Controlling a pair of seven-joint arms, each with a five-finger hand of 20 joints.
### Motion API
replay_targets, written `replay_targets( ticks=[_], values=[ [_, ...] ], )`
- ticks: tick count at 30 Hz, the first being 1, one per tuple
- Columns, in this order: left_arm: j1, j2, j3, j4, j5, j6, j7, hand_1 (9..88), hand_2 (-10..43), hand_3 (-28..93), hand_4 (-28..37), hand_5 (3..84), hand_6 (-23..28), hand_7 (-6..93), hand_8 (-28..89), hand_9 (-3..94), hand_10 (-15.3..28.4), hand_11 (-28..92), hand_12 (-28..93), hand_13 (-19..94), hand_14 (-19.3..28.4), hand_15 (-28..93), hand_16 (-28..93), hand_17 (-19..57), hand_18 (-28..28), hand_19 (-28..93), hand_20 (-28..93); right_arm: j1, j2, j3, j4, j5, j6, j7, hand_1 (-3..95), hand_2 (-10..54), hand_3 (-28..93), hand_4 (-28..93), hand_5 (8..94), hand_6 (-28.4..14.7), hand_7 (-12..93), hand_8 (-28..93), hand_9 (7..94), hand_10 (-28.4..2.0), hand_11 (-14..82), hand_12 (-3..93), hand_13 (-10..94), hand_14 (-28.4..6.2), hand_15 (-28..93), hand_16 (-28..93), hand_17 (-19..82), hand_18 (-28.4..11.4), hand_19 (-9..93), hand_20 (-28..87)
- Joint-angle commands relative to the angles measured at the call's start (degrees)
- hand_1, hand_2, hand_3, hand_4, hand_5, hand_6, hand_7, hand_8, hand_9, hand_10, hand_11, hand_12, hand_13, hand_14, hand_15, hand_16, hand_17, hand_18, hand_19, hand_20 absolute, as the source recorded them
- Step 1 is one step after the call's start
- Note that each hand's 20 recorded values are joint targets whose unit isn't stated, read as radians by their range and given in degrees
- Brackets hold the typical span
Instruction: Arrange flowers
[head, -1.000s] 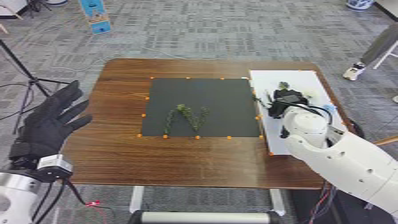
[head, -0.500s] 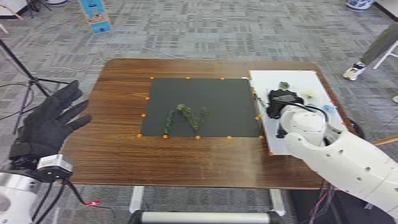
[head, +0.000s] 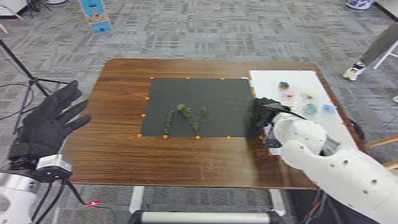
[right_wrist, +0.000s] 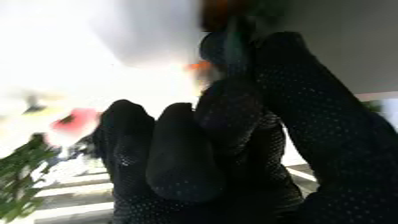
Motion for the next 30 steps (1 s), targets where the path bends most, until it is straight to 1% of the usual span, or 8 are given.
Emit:
replay_targets(
  ticks=[1, 6, 10, 21, 27, 28, 30],
  values=[
    [0.5, -0.43, -0.26, -0.50, -0.39, 0.55, 0.09, 21.9, -5.8, 65, -28.3, 22.6, 1.4, 15.0, -8, 17.7, 8.1, 11, 20, 15, 12.9, 10, 5, -12.9, 23.6, 38, 6, -3.2, -1.7, -1.5, -2.8, 1.2, -3.1, -2.7, 47.3, -9.5, 78, -17, 73.9, -0.6, 43, 22, 84.1, -8.2, 59.3, 37.3, 80, -5.9, 81, 40, 54, -19.3, 93, 72],
    [0.7, -0.38, -0.37, -0.51, -0.41, 0.45, -0.03, 21.9, -5.8, 65, -28.3, 22.5, 1.4, 15.0, -8, 17.7, 8.2, 12, 20, 15, 13.0, 10, 5, -12.9, 23.6, 38, 6, -3.1, -3.2, -1.6, -2.9, 1.2, -3.3, -1.8, 47.0, -9.5, 78, -16, 73.9, -0.5, 44, 21, 84.0, -8.1, 59.6, 37.3, 81, -5.7, 82, 40, 55, -19.3, 93, 72],
    [0.7, -0.41, -0.40, -0.51, -0.46, 0.30, -0.15, 21.8, -5.7, 65, -28.3, 22.6, 1.4, 14.9, -8, 17.7, 8.2, 12, 20, 15, 12.9, 10, 5, -12.9, 23.6, 38, 6, -3.4, -4.5, -1.4, -3.3, 1.1, -2.4, -0.8, 46.5, -9.5, 78, -15, 73.9, -0.4, 44, 21, 84.5, -8.2, 59.7, 37.1, 81, -5.7, 82, 40, 55, -19.2, 93, 72],
    [0.2, 0.09, -0.11, -0.27, -0.49, -0.04, -0.50, 21.7, -5.7, 65, -28.3, 22.7, 1.5, 14.9, -8, 17.7, 8.1, 11, 20, 15, 12.9, 10, 5, -12.9, 23.6, 38, 6, -2.4, -8.9, -2.6, -3.1, 0.7, -1.3, 0.2, 46.0, -9.5, 78, -14, 74.7, -0.5, 44, 21, 85.1, -8.1, 59.6, 37.3, 82, -5.5, 82, 40, 56, -19.2, 93, 73],
    [0.0, 0.27, 0.07, -0.15, -0.48, -0.16, -0.53, 21.5, -5.8, 65, -28.3, 22.6, 1.4, 14.9, -8, 17.7, 8.1, 11, 20, 15, 12.8, 9, 5, -12.9, 23.5, 38, 6, -1.6, -9.8, -3.9, -2.5, 0.3, -0.4, 2.4, 45.8, -9.5, 78, -13, 75.2, -0.6, 43, 21, 85.4, -7.8, 59.6, 37.5, 82, -5.3, 82, 40, 57, -19.2, 93, 73],
    [-0.2, 0.28, 0.06, -0.11, -0.53, -0.25, -0.73, 21.4, -5.9, 65, -28.3, 22.7, 1.4, 14.9, -8, 17.7, 8.1, 11, 20, 15, 12.8, 9, 5, -12.9, 23.5, 38, 6, -1.6, -9.9, -3.8, -2.2, 0.5, -0.6, 2.7, 46.0, -9.5, 78, -13, 75.2, -0.6, 43, 21, 85.4, -7.7, 59.6, 37.5, 82, -5.2, 82, 40, 57, -19.2, 93, 73],
    [-0.1, 0.31, 0.08, -0.12, -0.54, -0.08, -0.70, 21.5, -5.8, 65, -28.3, 22.6, 1.4, 14.9, -8, 17.7, 8.1, 11, 20, 15, 12.8, 9, 5, -12.9, 23.5, 38, 6, -1.5, -9.9, -4.2, -1.8, 0.0, -0.3, 3.2, 46.1, -9.5, 78, -13, 75.3, -0.8, 43, 22, 85.4, -7.6, 59.6, 37.6, 82, -5.1, 82, 41, 58, -19.0, 93, 73]
  ],
)
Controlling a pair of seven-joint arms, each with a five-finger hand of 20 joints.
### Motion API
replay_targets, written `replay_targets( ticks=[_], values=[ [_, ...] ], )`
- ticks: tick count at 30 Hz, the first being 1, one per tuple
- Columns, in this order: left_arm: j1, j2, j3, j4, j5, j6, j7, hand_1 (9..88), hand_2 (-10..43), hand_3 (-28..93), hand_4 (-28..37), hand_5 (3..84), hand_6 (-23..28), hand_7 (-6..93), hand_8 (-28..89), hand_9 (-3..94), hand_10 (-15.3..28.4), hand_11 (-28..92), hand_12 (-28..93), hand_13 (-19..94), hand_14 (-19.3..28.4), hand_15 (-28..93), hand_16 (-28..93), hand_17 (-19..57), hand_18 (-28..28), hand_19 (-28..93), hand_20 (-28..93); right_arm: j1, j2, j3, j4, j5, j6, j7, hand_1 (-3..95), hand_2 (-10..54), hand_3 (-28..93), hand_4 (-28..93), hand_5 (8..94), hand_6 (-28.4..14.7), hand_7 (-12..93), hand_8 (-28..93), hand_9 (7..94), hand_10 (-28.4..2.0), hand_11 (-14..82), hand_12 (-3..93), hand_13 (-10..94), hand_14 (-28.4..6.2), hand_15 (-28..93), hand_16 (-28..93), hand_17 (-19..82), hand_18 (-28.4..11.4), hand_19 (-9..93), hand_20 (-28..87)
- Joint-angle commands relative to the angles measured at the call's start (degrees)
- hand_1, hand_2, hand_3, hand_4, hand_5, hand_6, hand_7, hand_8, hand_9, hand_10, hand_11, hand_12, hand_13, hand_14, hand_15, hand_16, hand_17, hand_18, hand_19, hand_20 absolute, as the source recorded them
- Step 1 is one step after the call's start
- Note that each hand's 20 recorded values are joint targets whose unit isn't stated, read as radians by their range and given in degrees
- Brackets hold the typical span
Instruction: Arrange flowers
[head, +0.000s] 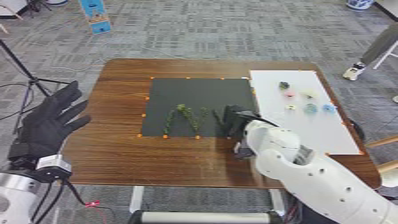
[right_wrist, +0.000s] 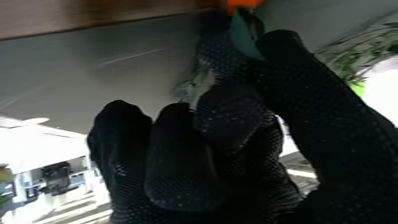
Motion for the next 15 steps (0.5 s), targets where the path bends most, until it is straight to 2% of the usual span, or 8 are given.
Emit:
replay_targets(
  ticks=[1, 15],
  values=[
    [-0.3, 0.19, 0.10, -0.05, -0.40, -0.17, -0.60, 21.5, -5.8, 65, -28.3, 22.6, 1.5, 14.8, -8, 17.7, 8.1, 11, 20, 15, 12.8, 9, 5, -12.9, 23.5, 38, 6, -0.4, -1.6, -2.0, 1.3, -1.4, 0.5, 2.0, 46.1, -9.5, 78, -13, 75.3, -0.9, 43, 22, 85.3, -7.5, 59.6, 37.6, 82, -5.1, 82, 41, 58, -19.0, 93, 73],
    [0.1, -0.01, -0.12, -0.17, -0.35, -0.06, -0.48, 21.5, -5.7, 65, -28.3, 22.6, 1.5, 14.8, -8, 17.6, 8.1, 11, 20, 15, 12.9, 10, 5, -13.0, 23.6, 38, 6, 0.3, -0.8, -3.1, 2.5, -5.8, 0.6, 3.4, 46.6, -9.5, 78, -14, 75.2, -1.3, 43, 21, 85.3, -7.5, 59.7, 37.8, 83, -4.9, 81, 41, 58, -18.9, 93, 74]
  ],
)
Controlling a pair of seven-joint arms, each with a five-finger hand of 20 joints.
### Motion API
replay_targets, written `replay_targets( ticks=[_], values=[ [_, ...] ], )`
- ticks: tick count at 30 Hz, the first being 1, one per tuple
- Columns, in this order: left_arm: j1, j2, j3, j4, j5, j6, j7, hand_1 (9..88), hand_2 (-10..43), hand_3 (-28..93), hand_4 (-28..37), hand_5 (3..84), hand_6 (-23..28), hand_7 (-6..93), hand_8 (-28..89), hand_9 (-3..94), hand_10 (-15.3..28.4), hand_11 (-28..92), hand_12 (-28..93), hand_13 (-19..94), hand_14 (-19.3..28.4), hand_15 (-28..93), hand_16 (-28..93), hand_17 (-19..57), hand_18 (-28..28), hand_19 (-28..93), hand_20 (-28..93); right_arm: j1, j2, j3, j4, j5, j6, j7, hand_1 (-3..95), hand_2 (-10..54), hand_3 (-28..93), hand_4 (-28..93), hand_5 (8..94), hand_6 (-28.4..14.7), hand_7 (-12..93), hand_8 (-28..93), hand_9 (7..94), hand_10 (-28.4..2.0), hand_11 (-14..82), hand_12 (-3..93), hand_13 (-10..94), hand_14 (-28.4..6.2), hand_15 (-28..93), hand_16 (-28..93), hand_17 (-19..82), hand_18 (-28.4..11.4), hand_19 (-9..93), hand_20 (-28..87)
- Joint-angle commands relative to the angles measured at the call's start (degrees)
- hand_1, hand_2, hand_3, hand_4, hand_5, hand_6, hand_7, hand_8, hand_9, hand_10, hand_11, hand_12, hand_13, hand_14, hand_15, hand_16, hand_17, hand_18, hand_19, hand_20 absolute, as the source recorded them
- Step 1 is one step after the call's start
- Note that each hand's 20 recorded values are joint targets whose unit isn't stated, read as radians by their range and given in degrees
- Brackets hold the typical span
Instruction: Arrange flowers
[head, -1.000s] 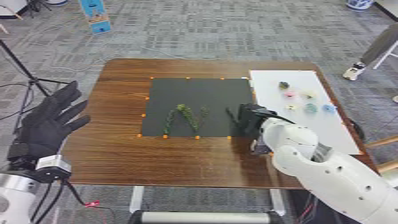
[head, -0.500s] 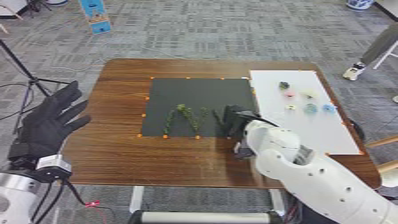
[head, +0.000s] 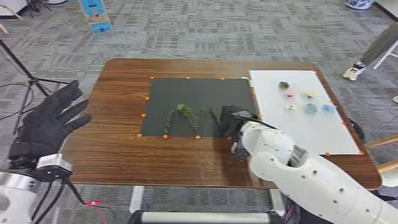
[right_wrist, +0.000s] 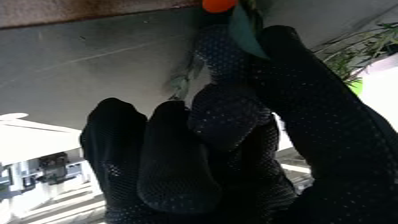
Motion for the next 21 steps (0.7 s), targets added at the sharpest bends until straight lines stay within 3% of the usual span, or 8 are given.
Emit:
replay_targets(
  ticks=[1, 21],
  values=[
    [0.4, -0.15, -0.10, -0.19, -0.39, 0.04, -0.24, 21.6, -5.6, 65, -28.3, 22.6, 1.5, 14.7, -8, 17.6, 8.0, 11, 20, 15, 12.9, 10, 5, -13.0, 23.6, 38, 6, -0.4, 0.5, -1.5, 2.0, -4.3, -0.3, 1.4, 46.6, -9.5, 78, -14, 75.3, -1.3, 43, 21, 85.3, -7.5, 59.7, 37.8, 83, -4.9, 81, 41, 58, -18.9, 93, 74],
    [0.4, -0.42, -0.12, -0.22, -0.29, 0.12, -0.18, 21.7, -5.2, 64, -28.3, 22.6, 1.6, 14.6, -8, 17.6, 8.1, 11, 20, 15, 13.0, 9, 5, -13.2, 23.8, 38, 6, -0.8, 1.9, -0.1, 0.6, -4.3, -2.5, -1.5, 46.2, -9.5, 77, -15, 73.9, -0.2, 44, 20, 84.3, -7.5, 59.6, 38.3, 81, -5.0, 81, 42, 57, -18.7, 93, 74]
  ],
)
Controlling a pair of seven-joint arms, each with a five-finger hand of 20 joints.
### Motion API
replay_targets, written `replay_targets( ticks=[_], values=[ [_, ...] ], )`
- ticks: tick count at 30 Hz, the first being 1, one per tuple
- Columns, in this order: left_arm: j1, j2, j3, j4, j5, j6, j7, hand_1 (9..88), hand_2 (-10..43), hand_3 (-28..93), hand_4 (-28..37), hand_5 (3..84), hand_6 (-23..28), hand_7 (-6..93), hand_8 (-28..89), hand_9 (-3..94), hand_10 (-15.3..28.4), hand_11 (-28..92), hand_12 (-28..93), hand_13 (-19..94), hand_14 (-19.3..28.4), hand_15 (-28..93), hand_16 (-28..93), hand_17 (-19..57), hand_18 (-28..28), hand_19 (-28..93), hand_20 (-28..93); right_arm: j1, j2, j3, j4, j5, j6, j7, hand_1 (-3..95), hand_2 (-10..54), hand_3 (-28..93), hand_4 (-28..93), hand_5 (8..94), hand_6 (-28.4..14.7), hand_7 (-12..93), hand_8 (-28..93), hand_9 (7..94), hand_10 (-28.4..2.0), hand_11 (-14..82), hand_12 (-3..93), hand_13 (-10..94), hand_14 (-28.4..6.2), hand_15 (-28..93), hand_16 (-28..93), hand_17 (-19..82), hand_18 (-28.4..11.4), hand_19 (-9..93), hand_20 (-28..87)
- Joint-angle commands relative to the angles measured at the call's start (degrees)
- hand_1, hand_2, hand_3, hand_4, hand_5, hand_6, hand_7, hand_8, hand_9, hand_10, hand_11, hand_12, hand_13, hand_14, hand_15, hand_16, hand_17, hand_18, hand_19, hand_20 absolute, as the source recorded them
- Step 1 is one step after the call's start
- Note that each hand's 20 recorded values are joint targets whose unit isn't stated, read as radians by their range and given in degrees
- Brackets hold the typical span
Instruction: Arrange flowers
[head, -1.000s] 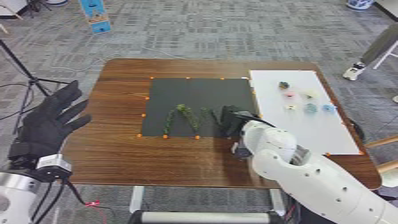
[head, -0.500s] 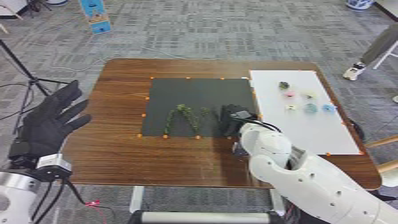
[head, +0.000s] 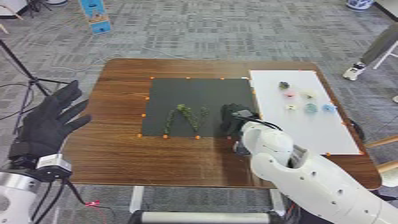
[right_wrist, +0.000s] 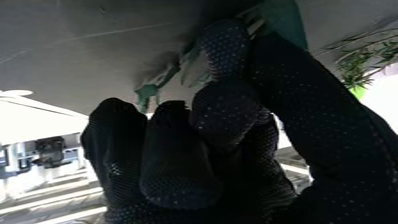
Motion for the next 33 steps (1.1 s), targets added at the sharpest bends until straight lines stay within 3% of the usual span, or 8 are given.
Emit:
replay_targets(
  ticks=[1, 11, 14, 16, 26, 28, 30, 33],
  values=[
    [0.3, -0.38, -0.08, -0.23, -0.34, 0.12, -0.22, 21.7, -5.2, 64, -28.3, 22.5, 1.6, 14.6, -8, 17.6, 8.1, 11, 20, 15, 13.0, 9, 5, -13.2, 23.9, 38, 6, -1.1, 1.8, 0.2, 0.3, -0.6, -2.0, -1.6, 46.4, -9.5, 77, -15, 73.7, -0.2, 44, 20, 84.2, -7.6, 59.6, 38.3, 81, -5.1, 81, 42, 56, -18.7, 93, 74],
    [0.4, -0.52, -0.13, -0.26, -0.27, 0.14, -0.11, 21.5, -5.1, 65, -28.3, 22.6, 1.5, 14.8, -8, 17.6, 8.1, 12, 20, 15, 13.0, 9, 5, -13.3, 23.9, 38, 6, -3.2, 3.5, 2.8, -4.3, -4.2, 0.7, -3.6, 42.4, -9.5, 73, -21, 66.8, -1.7, 28, 14, 80.6, -8.4, 59.9, 39.4, 79, -5.4, 82, 42, 54, -18.8, 93, 73],
    [0.4, -0.48, -0.09, -0.29, -0.33, 0.21, -0.21, 21.7, -5.1, 64, -28.3, 22.5, 1.6, 14.7, -8, 17.6, 8.1, 11, 20, 15, 13.0, 9, 5, -13.3, 23.9, 38, 6, -4.6, 4.4, 4.4, -6.6, -4.3, 1.5, -4.6, 39.1, -9.5, 76, -24, 64.3, -1.9, 26, 7, 79.4, -8.9, 60.1, 39.3, 78, -5.6, 82, 43, 53, -18.7, 93, 73],
    [0.5, -0.56, -0.21, -0.41, -0.29, 0.18, -0.13, 21.7, -5.0, 64, -28.3, 22.5, 1.5, 14.7, -8, 17.6, 8.1, 11, 20, 15, 13.1, 9, 5, -13.3, 23.8, 38, 6, -5.5, 4.9, 5.6, -7.9, -3.9, 2.8, -4.9, 37.4, -9.5, 78, -23, 61.0, -1.8, 26, -7, 78.0, -9.4, 60.2, 39.3, 77, -6.0, 82, 43, 51, -19.1, 93, 72],
    [0.5, -0.62, -0.18, -0.39, -0.34, 0.36, -0.16, 21.6, -4.9, 64, -28.3, 22.6, 1.6, 14.6, -8, 17.6, 8.1, 11, 20, 15, 13.1, 10, 5, -13.3, 23.8, 38, 6, -8.3, 5.8, 9.2, -9.2, -1.0, 1.3, -8.2, 37.9, -9.5, 79, -22, 59.8, -1.7, 23, -8, 76.3, -10.2, 60.1, 39.0, 75, -6.6, 82, 42, 50, -19.3, 93, 71],
    [0.5, -0.62, -0.11, -0.36, -0.32, 0.39, -0.24, 21.5, -4.9, 64, -28.3, 22.6, 1.6, 14.6, -8, 17.6, 8.2, 11, 20, 15, 13.1, 10, 5, -13.3, 23.8, 38, 6, -9.5, 4.9, 12.4, -8.6, 2.9, -3.6, -11.3, 39.9, -6.3, 81, -18, 57.3, -1.4, 20, -9, 76.8, -10.2, 58.5, 40.5, 75, -6.5, 82, 41, 50, -19.3, 93, 71],
    [0.4, -0.54, -0.11, -0.33, -0.38, 0.38, -0.18, 21.6, -4.8, 64, -28.3, 22.6, 1.6, 14.6, -8, 17.6, 8.2, 11, 20, 15, 13.1, 10, 5, -13.3, 23.8, 38, 6, -9.7, 5.2, 11.9, -7.8, 2.5, -2.4, -11.6, 41.0, 1.1, 83, -16, 49.6, -0.5, 15, -10, 78.1, -10.0, 57.3, 39.9, 76, -6.4, 82, 40, 51, -19.5, 93, 71],
    [0.3, -0.51, -0.13, -0.32, -0.36, 0.42, -0.15, 21.5, -4.7, 64, -28.3, 22.6, 1.5, 14.7, -8, 17.7, 8.2, 11, 20, 15, 13.1, 10, 5, -13.3, 23.8, 38, 6, -9.4, 5.2, 11.5, -6.6, 3.5, -3.6, -10.7, 39.0, 6.4, 87, -14, 39.5, 0.0, 12, -10, 79.2, -9.8, 55.8, 39.2, 77, -6.4, 82, 39, 52, -19.9, 93, 71]
  ],
)
